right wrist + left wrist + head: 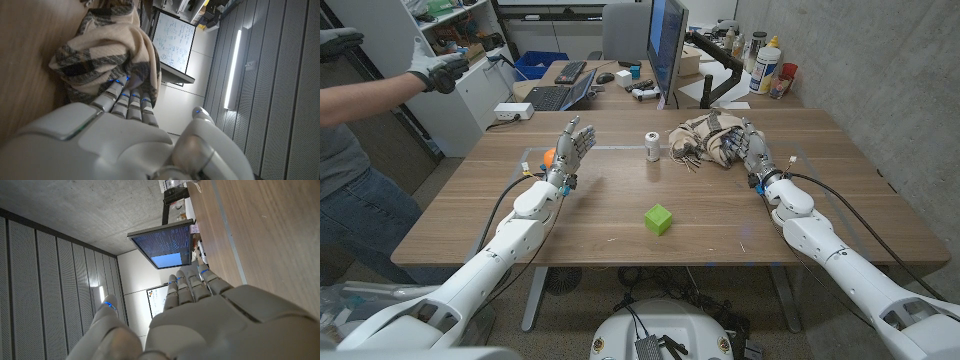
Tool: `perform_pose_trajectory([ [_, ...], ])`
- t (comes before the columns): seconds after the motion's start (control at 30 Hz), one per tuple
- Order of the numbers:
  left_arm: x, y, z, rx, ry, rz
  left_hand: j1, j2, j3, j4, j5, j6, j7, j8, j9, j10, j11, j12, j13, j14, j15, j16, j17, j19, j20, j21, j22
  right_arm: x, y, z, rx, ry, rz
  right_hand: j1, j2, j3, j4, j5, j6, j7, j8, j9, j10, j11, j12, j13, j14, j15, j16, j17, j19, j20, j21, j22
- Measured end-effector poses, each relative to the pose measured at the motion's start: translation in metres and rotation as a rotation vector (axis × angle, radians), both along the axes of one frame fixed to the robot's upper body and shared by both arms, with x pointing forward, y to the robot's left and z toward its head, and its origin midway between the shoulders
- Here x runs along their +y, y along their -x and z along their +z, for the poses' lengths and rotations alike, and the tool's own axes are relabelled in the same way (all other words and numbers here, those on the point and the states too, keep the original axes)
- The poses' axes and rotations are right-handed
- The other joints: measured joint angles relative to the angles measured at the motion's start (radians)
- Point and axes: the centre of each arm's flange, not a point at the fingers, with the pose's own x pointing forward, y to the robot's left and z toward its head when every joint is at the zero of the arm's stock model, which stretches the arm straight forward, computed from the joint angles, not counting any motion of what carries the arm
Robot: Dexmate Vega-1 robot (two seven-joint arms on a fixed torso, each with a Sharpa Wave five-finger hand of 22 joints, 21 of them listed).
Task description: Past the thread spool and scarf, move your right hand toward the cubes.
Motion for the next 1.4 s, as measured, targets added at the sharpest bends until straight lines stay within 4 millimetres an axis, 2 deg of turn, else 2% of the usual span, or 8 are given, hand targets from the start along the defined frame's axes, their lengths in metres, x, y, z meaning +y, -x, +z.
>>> perform_pose_trajectory([
  [0.47,0.001,0.004,0.001,-0.007,0.0,0.003,0.0,0.0,0.0,0.0,0.009,0.0,0.0,0.0,0.0,0.0,0.0,0.0,0.0,0.0,0.0,0.0,0.0,0.0,0.0,0.0,0.0,-0.001,0.002,0.004,-0.03,-0.021,-0.007,0.0,0.0,0.0,0.0,0.002,0.009,-0.002,0.0,0.0,0.0,0.0,0.0,0.0,0.0,0.0,0.0,0.0,0.0,0.0,0.0,0.0],
  [0.7,0.002,0.005,0.0,-0.008,-0.002,0.003,0.0,0.0,0.0,0.0,0.009,0.0,0.0,0.0,0.0,0.0,0.0,0.0,0.0,0.0,0.0,0.0,0.0,0.0,0.0,0.0,0.0,-0.002,0.005,0.002,-0.032,-0.023,-0.01,0.0,0.0,-0.003,-0.003,0.004,0.009,-0.002,0.0,0.0,0.0,0.0,0.0,0.0,0.0,0.0,0.0,0.0,0.0,0.0,-0.005,0.0],
  [0.83,0.002,0.006,0.001,-0.009,-0.003,0.002,0.0,0.0,0.0,0.0,0.009,0.0,0.0,0.0,0.0,0.0,0.0,0.0,0.0,0.0,0.0,0.0,0.0,0.0,0.0,0.0,0.0,-0.004,0.007,0.001,-0.032,-0.021,-0.013,0.007,0.007,-0.005,-0.005,0.004,0.009,-0.002,0.0,0.0,0.0,0.0,0.0,0.0,0.022,0.0,0.008,0.0,0.0,0.0,-0.005,0.0],
  [1.4,0.001,0.004,0.002,-0.006,-0.011,-0.005,0.0,0.0,-0.008,0.001,0.014,0.0,0.0,0.0,0.0,0.0,0.0,0.0,0.0,0.0,0.0,0.0,0.0,0.0,0.0,0.0,0.0,-0.01,0.015,-0.007,-0.027,-0.017,-0.028,0.007,0.007,-0.007,-0.007,0.003,0.009,-0.002,0.0,0.0,0.003,0.003,0.0,0.0,0.021,0.0,0.008,0.0,0.004,-0.003,-0.004,0.005],
])
